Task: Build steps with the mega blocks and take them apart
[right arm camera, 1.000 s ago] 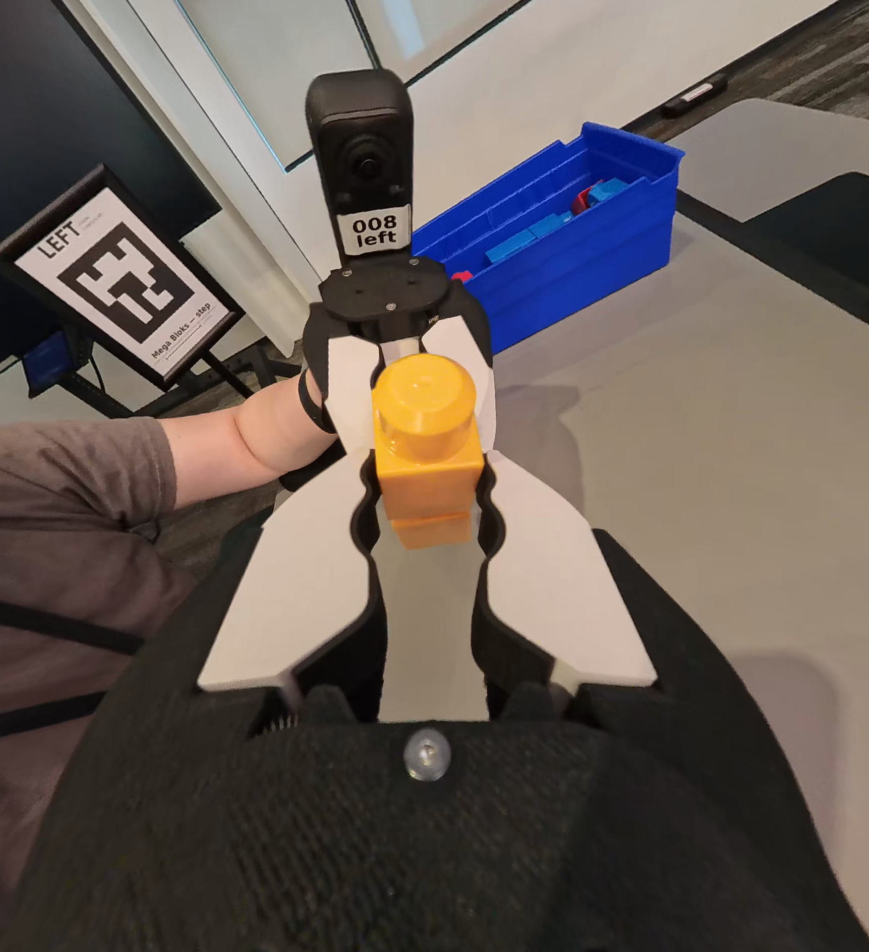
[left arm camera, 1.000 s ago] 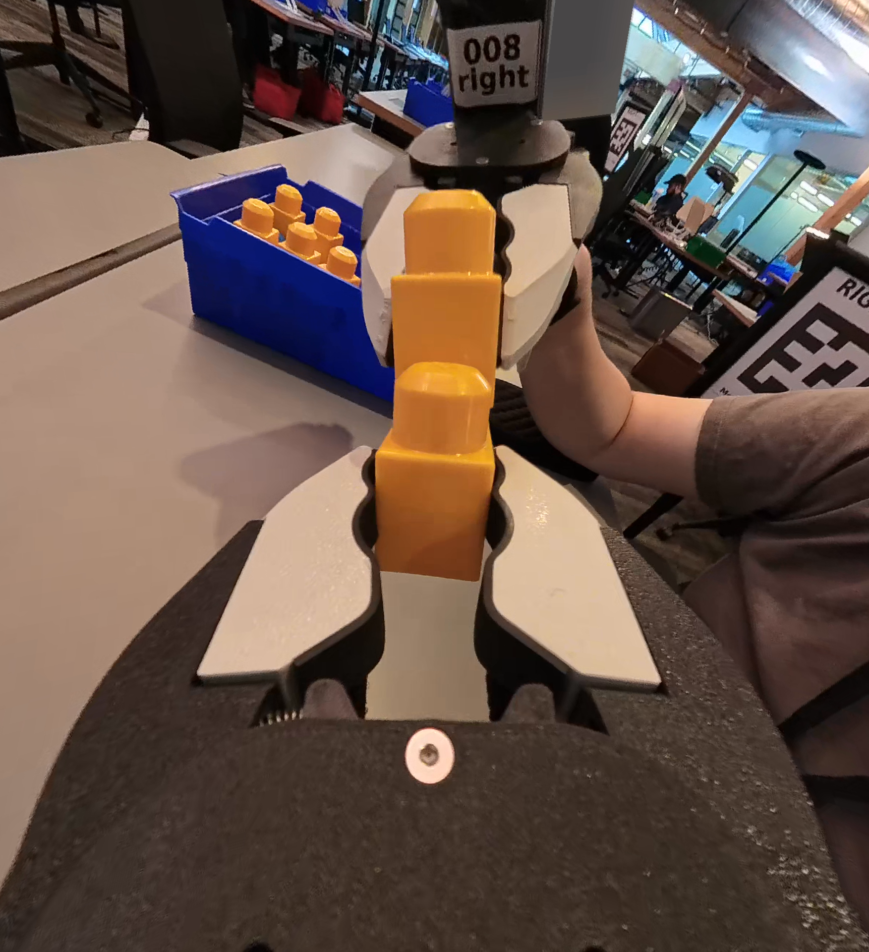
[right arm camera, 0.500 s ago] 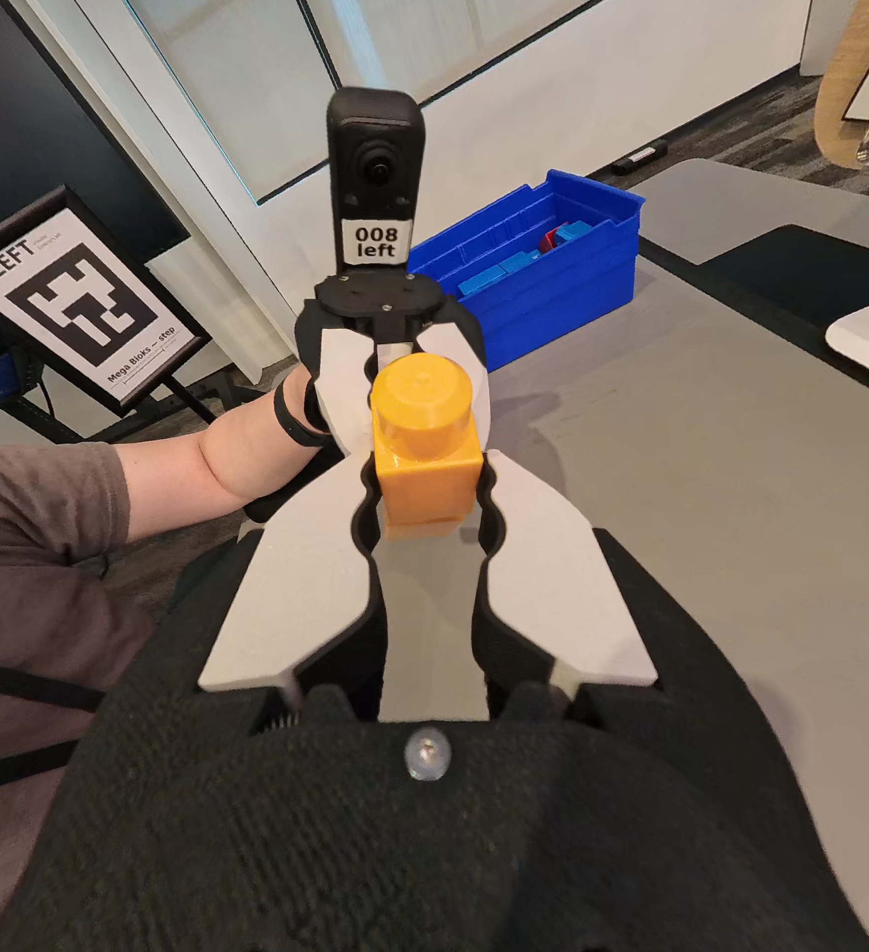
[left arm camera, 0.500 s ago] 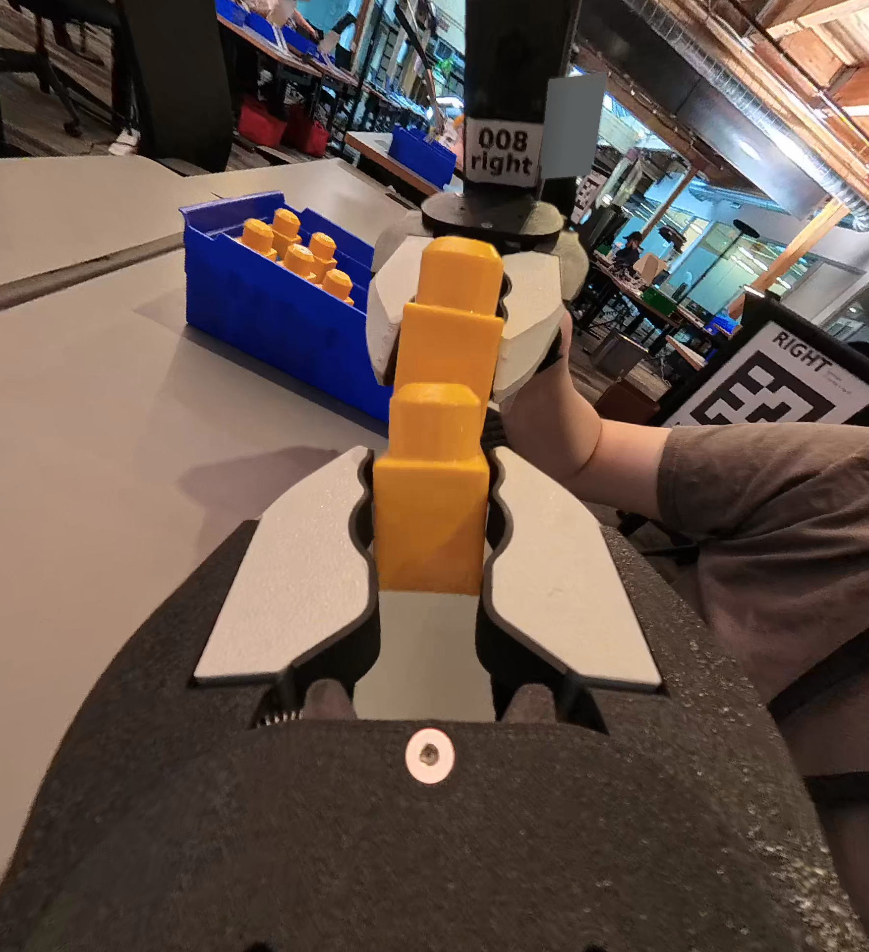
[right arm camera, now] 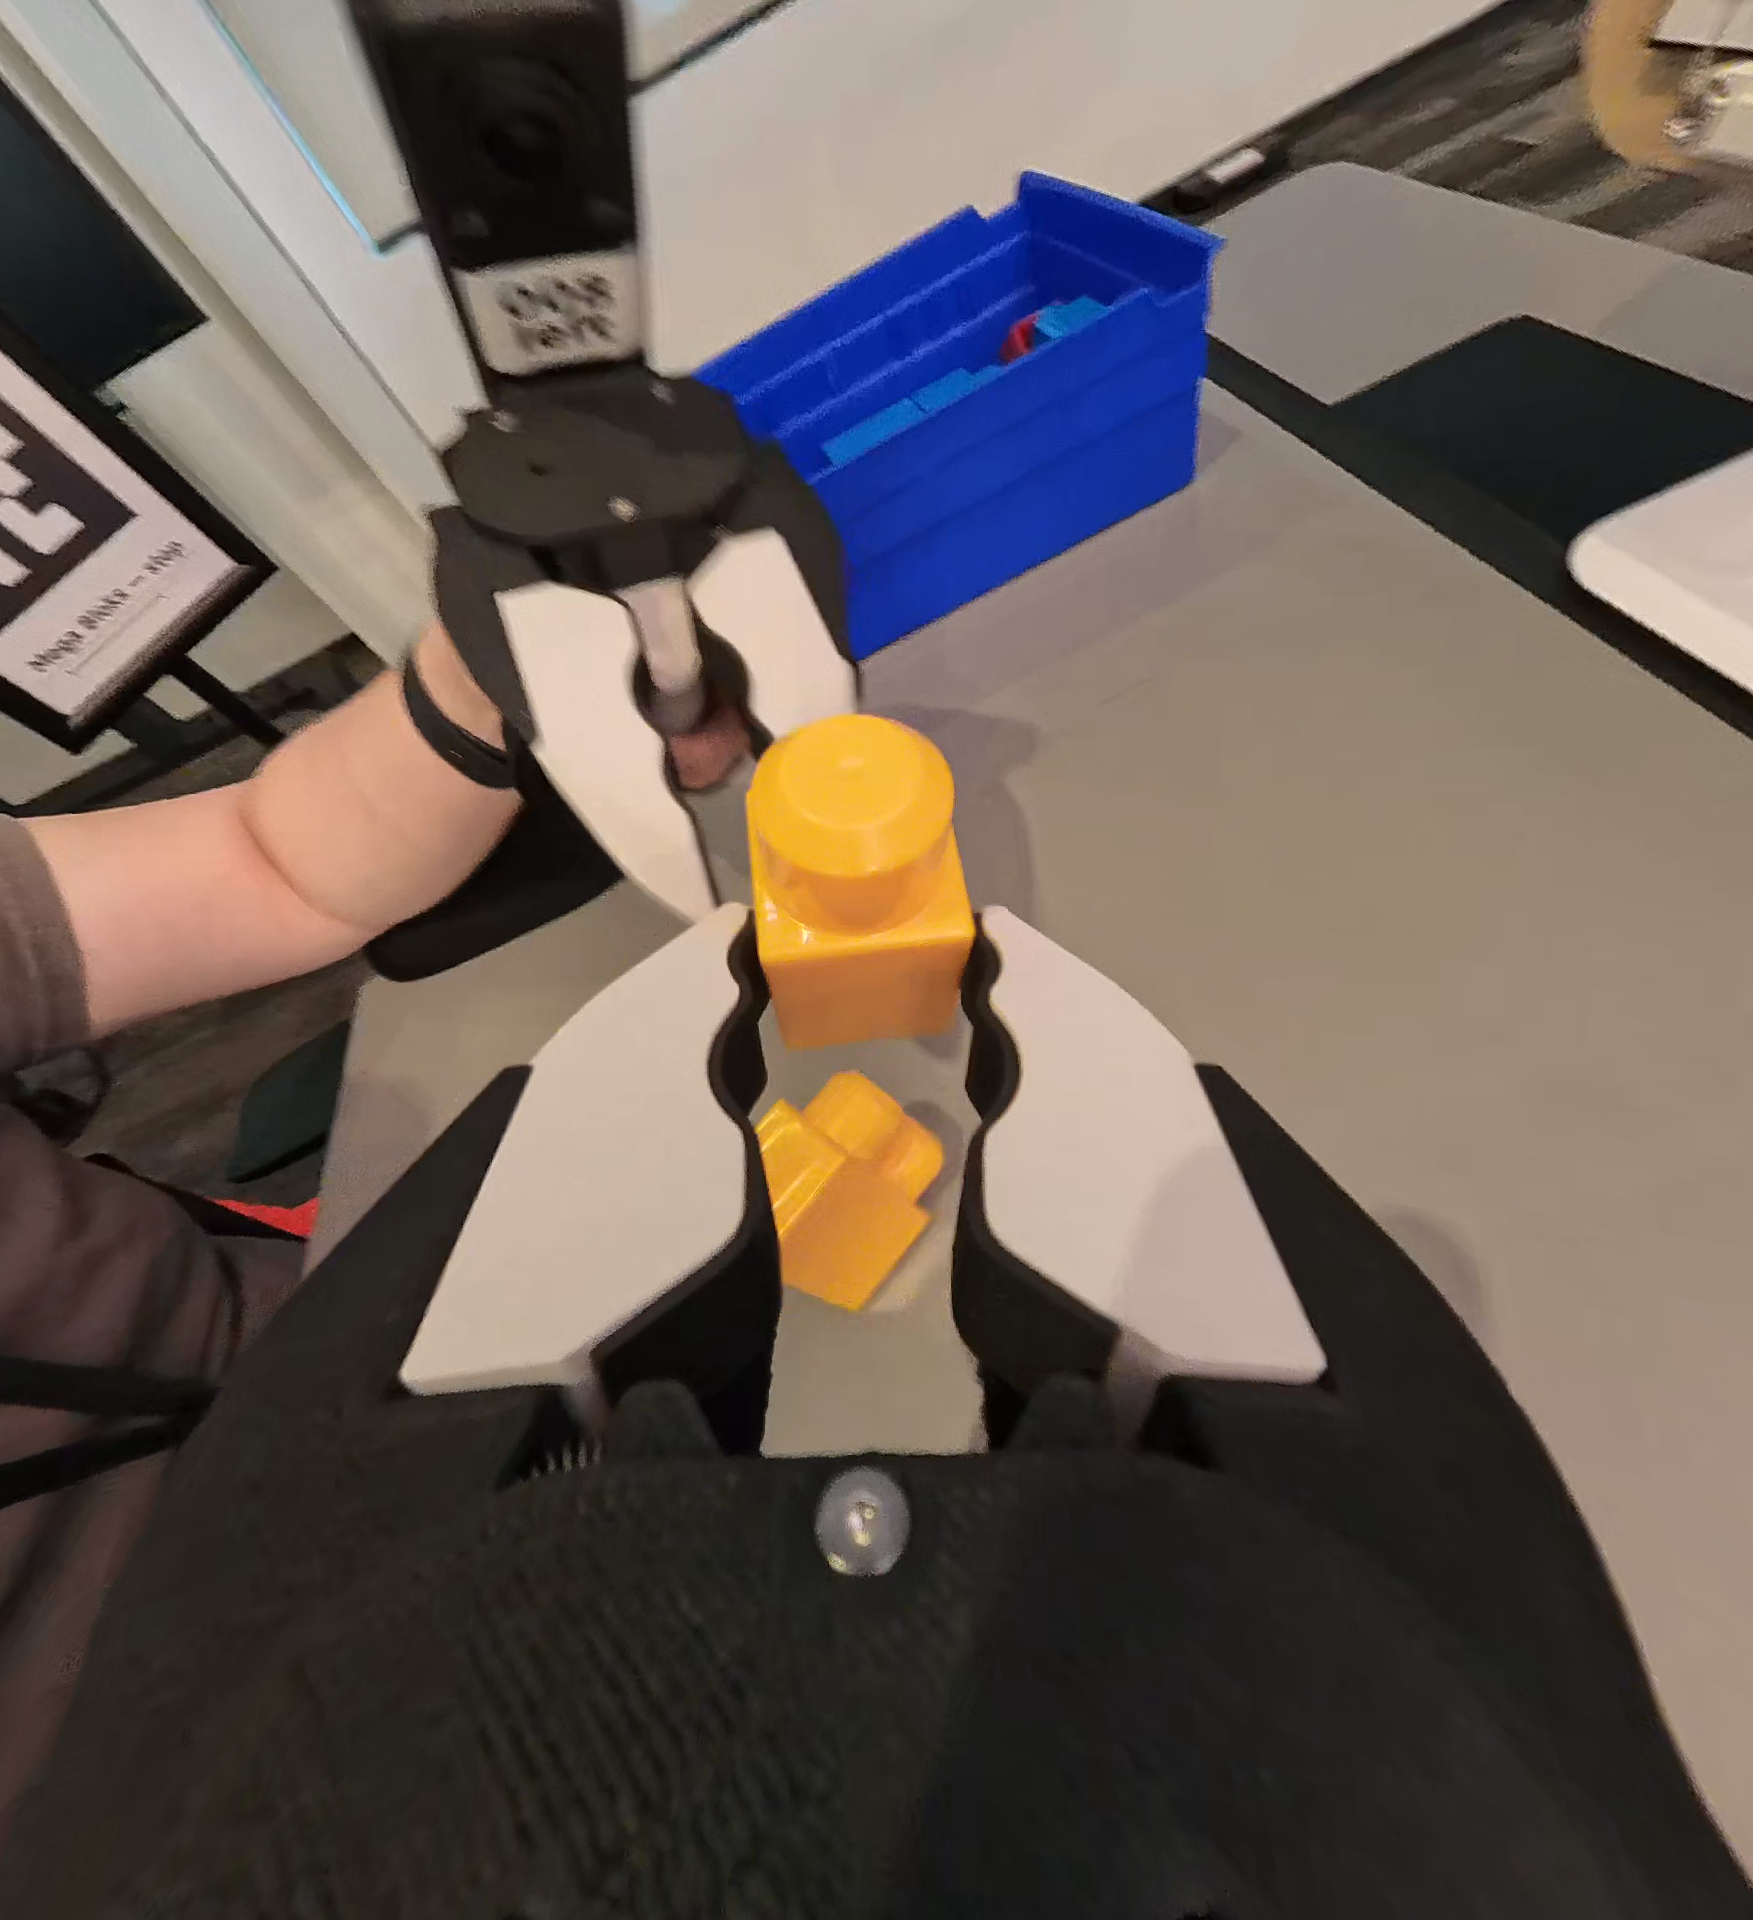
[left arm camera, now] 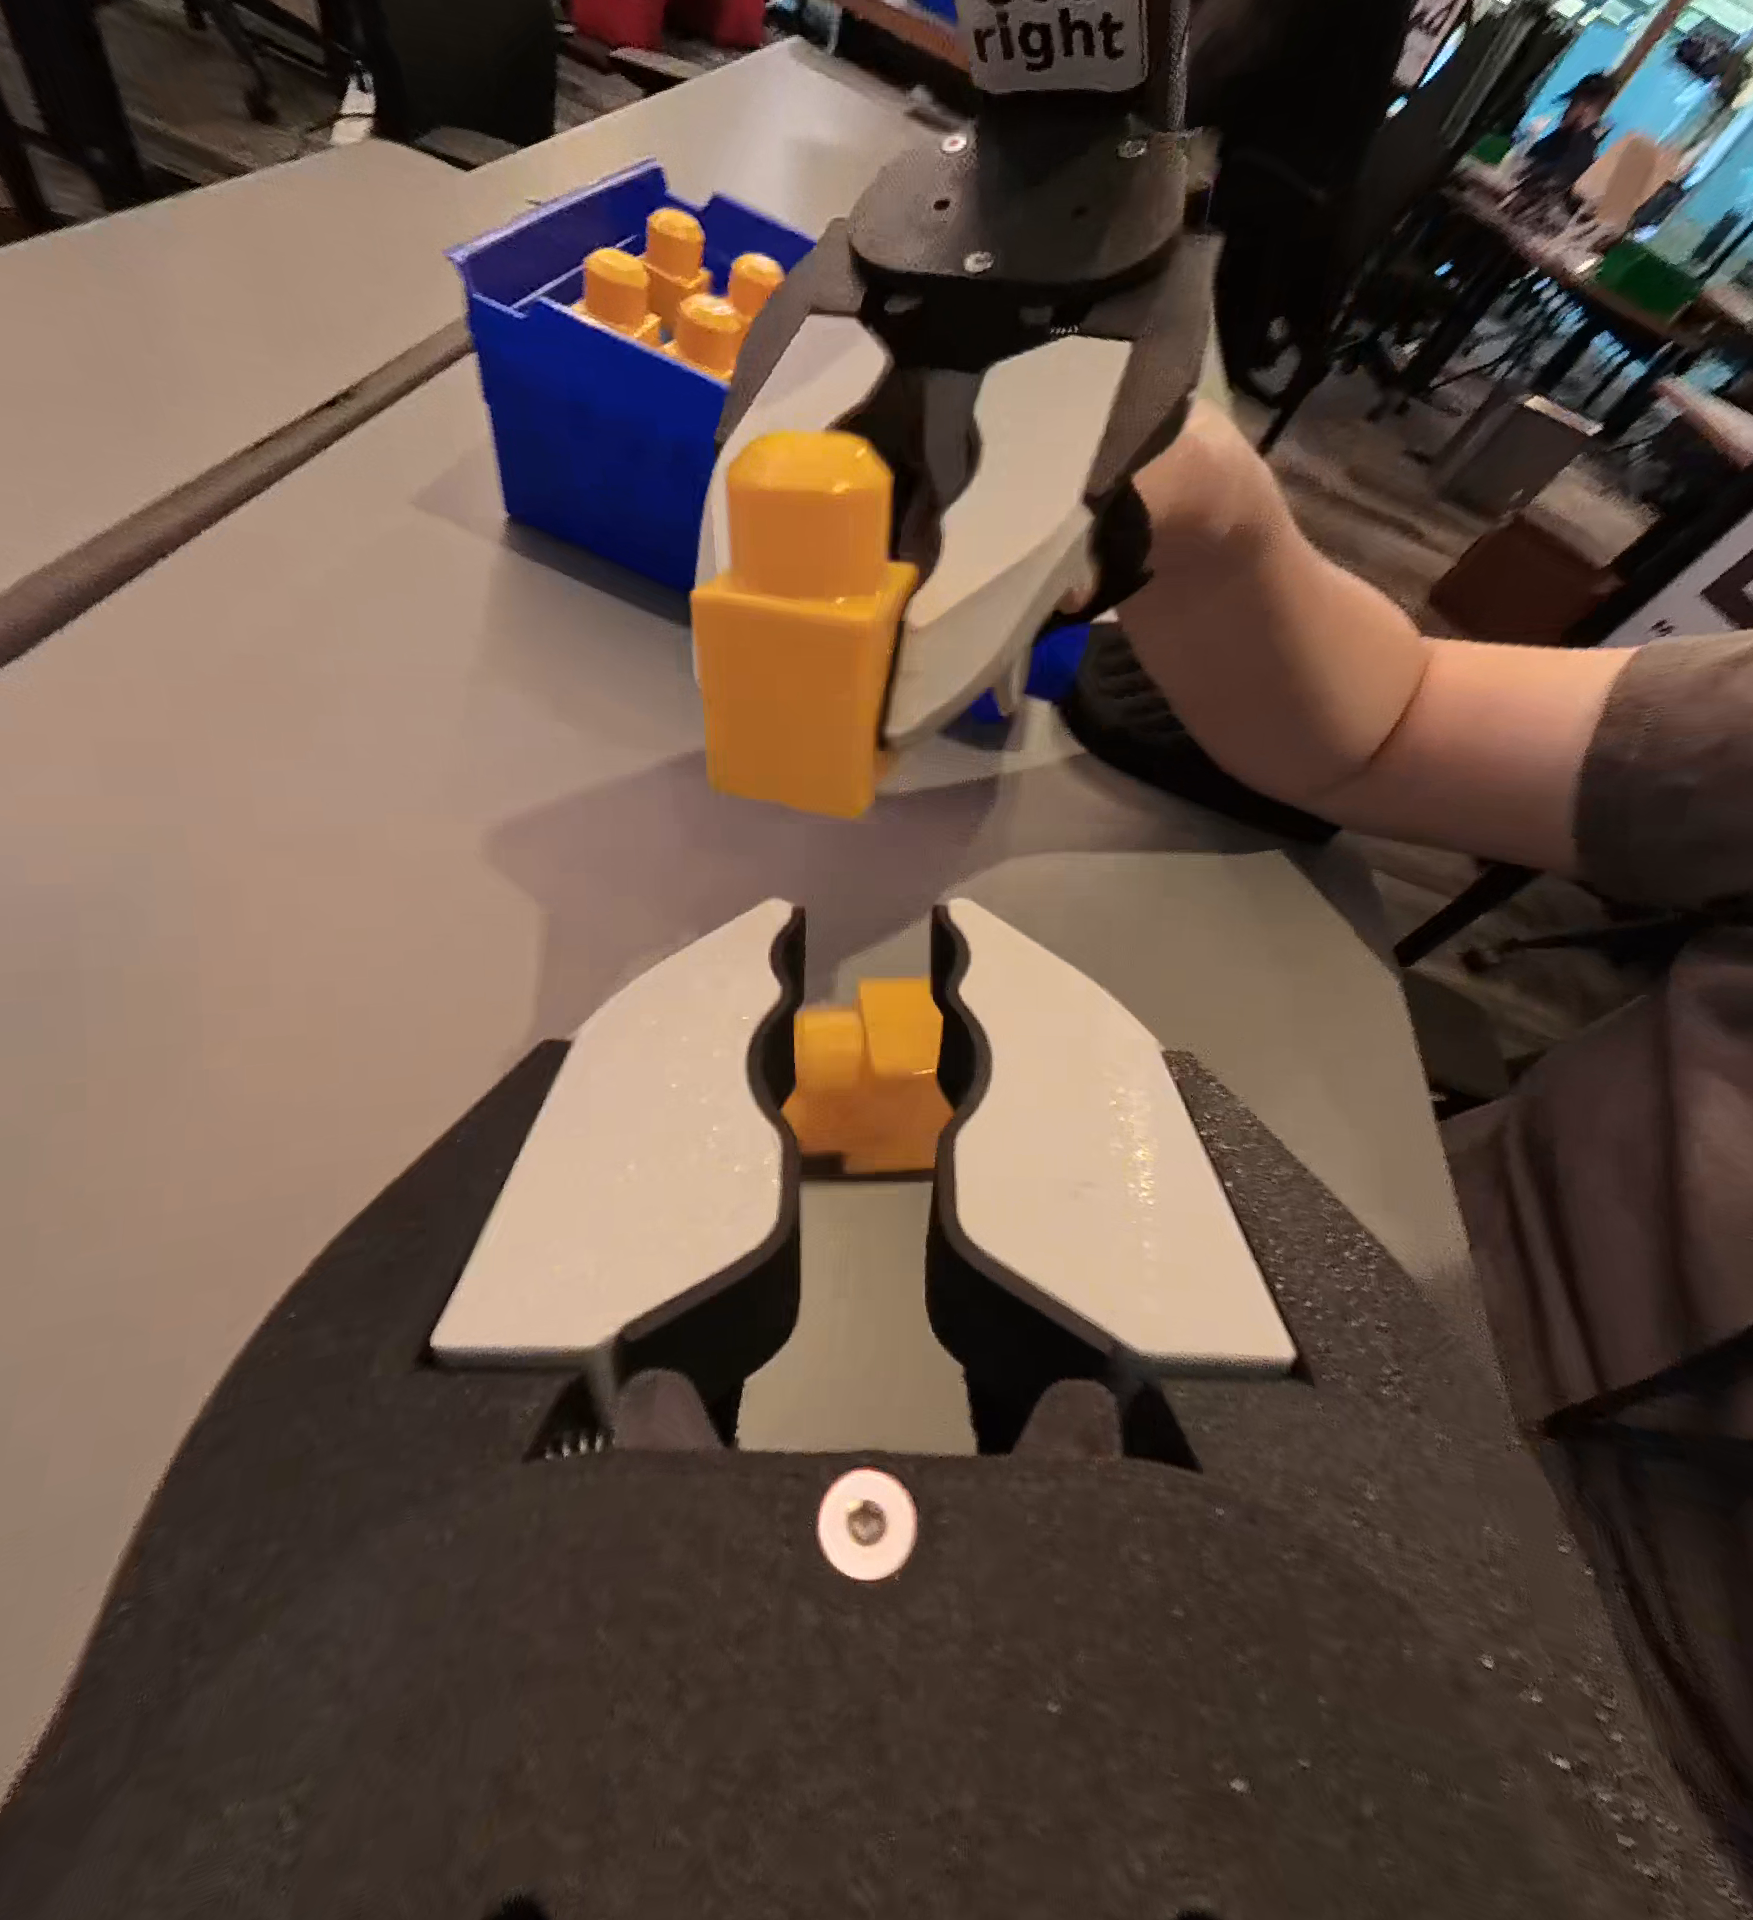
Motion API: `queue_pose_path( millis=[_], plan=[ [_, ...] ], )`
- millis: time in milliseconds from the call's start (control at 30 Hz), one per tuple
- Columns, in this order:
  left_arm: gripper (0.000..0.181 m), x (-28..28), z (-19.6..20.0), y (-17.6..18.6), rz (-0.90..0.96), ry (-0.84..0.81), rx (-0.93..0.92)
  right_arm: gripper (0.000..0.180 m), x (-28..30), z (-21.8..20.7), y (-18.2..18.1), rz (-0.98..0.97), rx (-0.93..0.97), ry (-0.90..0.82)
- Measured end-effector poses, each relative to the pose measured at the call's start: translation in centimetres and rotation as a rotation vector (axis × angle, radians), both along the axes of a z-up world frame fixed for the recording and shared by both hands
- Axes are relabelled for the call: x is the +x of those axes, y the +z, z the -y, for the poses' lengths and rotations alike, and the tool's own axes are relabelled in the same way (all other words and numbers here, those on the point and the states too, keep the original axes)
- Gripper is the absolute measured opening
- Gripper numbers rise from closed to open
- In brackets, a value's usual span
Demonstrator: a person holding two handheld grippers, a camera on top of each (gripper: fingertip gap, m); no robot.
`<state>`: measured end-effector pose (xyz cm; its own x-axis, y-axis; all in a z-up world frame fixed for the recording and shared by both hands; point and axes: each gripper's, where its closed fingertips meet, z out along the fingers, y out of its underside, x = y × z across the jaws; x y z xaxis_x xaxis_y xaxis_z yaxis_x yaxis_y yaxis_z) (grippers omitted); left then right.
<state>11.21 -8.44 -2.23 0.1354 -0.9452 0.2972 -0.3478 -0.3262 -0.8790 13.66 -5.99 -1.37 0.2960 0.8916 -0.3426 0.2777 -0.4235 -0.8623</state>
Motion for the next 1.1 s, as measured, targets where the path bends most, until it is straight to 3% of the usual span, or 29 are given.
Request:
queue_pose_path(
  millis=[167,400,600,633,767,833,900,1000,1100],
  plan=[
    [0.033,-3.2,-0.9,2.9,0.025,0.038,0.082,0.037,3.6,-4.9,-6.2,0.317,0.057,-0.228],
    [0.031,-6.4,-1.1,6.9,0.093,0.105,0.166,0.037,2.5,-6.5,-13.3,0.490,0.062,-0.277],
    [0.031,-6.5,-0.5,7.2,0.076,0.090,0.189,0.038,3.3,-7.1,-14.4,0.546,0.112,-0.259],
    [0.031,-6.6,-0.5,7.1,0.061,0.091,0.194,0.048,3.6,-7.2,-14.4,0.560,0.122,-0.268],
    [0.033,-7.5,-0.4,7.8,0.055,0.103,0.215,0.064,4.5,-7.6,-9.5,0.544,0.295,-0.289],
    [0.034,-8.2,-0.3,8.5,0.071,0.115,0.223,0.064,3.1,-5.5,-5.4,0.410,0.442,-0.134],
    [0.034,-8.9,0.0,9.1,0.082,0.113,0.224,0.064,0.5,-0.4,-3.5,0.248,0.505,0.159],
    [0.038,-9.6,0.1,9.1,0.058,0.122,0.216,0.068,-2.2,4.3,-4.7,0.245,0.491,0.390],
    [0.039,-9.6,0.2,8.9,0.032,0.124,0.220,0.071,-3.0,4.7,-7.3,0.406,0.581,0.456]
  ],
)
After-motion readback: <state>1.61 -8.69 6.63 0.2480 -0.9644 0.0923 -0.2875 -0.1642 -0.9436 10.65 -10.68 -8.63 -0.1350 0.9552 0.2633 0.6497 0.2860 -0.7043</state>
